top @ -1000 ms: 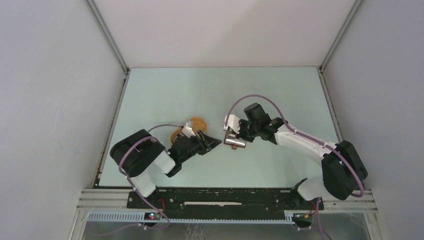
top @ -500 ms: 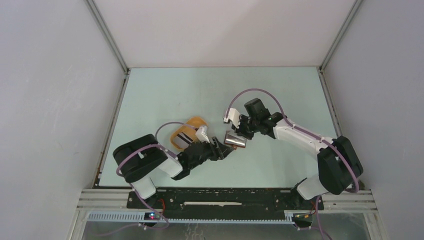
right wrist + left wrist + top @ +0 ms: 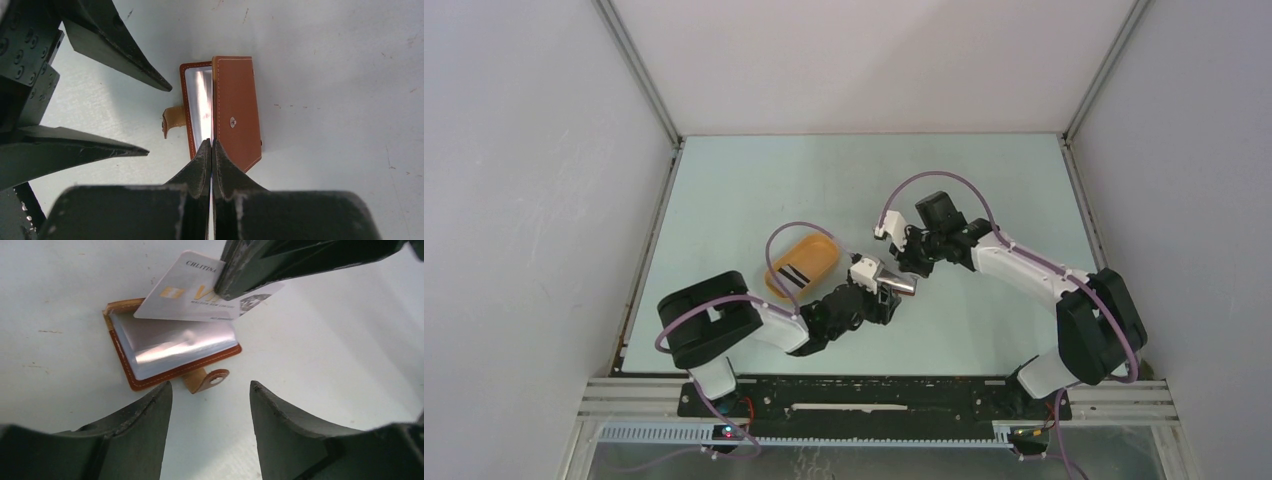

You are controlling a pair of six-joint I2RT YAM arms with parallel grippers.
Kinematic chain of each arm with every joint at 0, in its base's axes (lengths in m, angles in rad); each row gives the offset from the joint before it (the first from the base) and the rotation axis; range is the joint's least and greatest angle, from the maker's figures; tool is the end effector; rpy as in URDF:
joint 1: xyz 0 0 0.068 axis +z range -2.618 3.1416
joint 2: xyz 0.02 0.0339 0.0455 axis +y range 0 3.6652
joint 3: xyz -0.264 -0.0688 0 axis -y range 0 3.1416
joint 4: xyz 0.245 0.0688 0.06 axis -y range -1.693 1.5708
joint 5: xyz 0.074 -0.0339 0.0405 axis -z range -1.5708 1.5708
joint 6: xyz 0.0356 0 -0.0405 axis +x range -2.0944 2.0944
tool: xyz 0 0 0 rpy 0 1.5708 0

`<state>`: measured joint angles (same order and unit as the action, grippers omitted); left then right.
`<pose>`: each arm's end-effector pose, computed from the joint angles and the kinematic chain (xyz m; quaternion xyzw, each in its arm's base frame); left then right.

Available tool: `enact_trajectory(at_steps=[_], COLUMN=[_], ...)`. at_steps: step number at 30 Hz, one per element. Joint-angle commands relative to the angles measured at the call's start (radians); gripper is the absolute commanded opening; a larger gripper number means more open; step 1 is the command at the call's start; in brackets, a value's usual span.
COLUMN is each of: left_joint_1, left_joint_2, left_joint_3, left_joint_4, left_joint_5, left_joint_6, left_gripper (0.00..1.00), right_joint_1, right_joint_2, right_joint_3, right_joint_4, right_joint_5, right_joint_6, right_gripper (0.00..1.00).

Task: Put the credit cards into the card holder
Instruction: Open the card holder at the center of the board.

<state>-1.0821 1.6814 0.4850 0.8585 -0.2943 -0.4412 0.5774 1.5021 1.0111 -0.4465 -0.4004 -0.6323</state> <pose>0.1483 -0.2570 0.1340 0.1738 0.7927 -0.3081 0.4964 0.2517 0.1805 0.2282 -0.5805 0.7309 0.1805 0.3102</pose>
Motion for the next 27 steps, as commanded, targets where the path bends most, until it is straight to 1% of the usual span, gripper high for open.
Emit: enact_trajectory(at_steps=[1,9,14,22,23,26,27], left_joint_1=[-0.004,-0.004,-0.004,-0.004,-0.004,-0.004,-0.004], left_joint_2=[0.035,0.079,0.107,0.103,0.104,0.093,0.08], left_joint_3=[0.073,0.13,0.152,0.139,0.138,0.144,0.145], left_joint_4=[-0.008,-0.013,-0.032,-0.059,-0.06,-0.08,-0.092], left_joint_5=[-0.074,-0.053,-0.033,-0.023,-0.025,-0.025,-0.024], left_joint_6=[0.122,0.144,0.135,0.121,0.121,0.13,0.14], left_gripper=[0.62,0.59,0.48,0.5,0.47,0.17,0.09], right_joint_1=[-0.012,-0.017,-0.02,-0.022,-0.022,-0.024,-0.025], right_joint_2=[0.009,0.016,0.018,0.035,0.036,0.036,0.034], right_joint_3=[0.044,0.049,0.053,0.064,0.065,0.068,0.07], right_joint_4=[-0.011,-0.017,-0.023,-0.031,-0.032,-0.034,-0.034], right_joint_5=[-0.023,-0.023,-0.023,-0.018,-0.016,-0.012,-0.012], right_joint_6=[0.024,0.026,0.029,0.036,0.039,0.046,0.05], right_gripper=[0.0,0.0,0.0,0.0,0.0,0.0,0.0])
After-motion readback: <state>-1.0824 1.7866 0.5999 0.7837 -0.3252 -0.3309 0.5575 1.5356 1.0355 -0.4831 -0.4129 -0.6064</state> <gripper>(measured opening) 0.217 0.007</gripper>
